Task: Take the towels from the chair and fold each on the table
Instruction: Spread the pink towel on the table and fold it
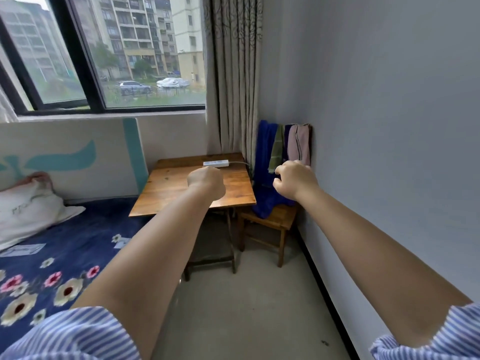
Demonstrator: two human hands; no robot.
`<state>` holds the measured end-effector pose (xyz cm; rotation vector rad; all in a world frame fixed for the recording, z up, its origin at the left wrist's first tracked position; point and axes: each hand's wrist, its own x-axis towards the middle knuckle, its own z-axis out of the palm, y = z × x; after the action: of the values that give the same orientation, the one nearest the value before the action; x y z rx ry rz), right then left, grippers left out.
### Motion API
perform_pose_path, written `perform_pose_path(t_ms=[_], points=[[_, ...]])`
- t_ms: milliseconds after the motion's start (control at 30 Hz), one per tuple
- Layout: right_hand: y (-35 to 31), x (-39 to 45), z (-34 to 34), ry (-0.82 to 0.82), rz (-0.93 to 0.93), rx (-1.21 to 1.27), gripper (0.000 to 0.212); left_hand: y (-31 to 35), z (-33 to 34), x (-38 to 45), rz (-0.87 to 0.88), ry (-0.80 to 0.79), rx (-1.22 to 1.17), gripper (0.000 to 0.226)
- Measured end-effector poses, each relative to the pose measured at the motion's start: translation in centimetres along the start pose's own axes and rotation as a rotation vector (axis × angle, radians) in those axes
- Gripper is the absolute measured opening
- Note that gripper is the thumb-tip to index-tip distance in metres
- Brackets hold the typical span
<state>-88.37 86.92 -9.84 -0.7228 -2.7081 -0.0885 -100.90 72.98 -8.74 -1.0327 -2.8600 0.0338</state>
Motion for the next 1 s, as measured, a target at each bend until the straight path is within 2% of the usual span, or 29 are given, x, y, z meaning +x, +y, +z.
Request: perform_pose_path(t_ms=[367,600,833,933,1000], points=[[8.1,22.8,10.7,-0.094,0.072,-0.035,0.033,3.0,3.8,26.2,0.067,-0.018,0.023,0.023],[13.1,37.5,15.1,-0.093,0.213,-0.035,0.032,5.2,4.5,43.9,0.219,0.021,0.009,0.027],[20.9,46.5,19.8,-0.137,0.382,0.003,0.029,11.3,7.7,57.9,0.344,-0.057,-0.065,0.025],[25.1,49.8,22.5,-0.146,0.458,0.034,0.021,14.7,9.8,63.0,0.392,-0.096,-0.092,0.023],[27.9,52.0,24.1,-0.14,0.497,0.06,0.025,16.8,10.9,65.8,0.409,-0.127,-0.085,0.022]])
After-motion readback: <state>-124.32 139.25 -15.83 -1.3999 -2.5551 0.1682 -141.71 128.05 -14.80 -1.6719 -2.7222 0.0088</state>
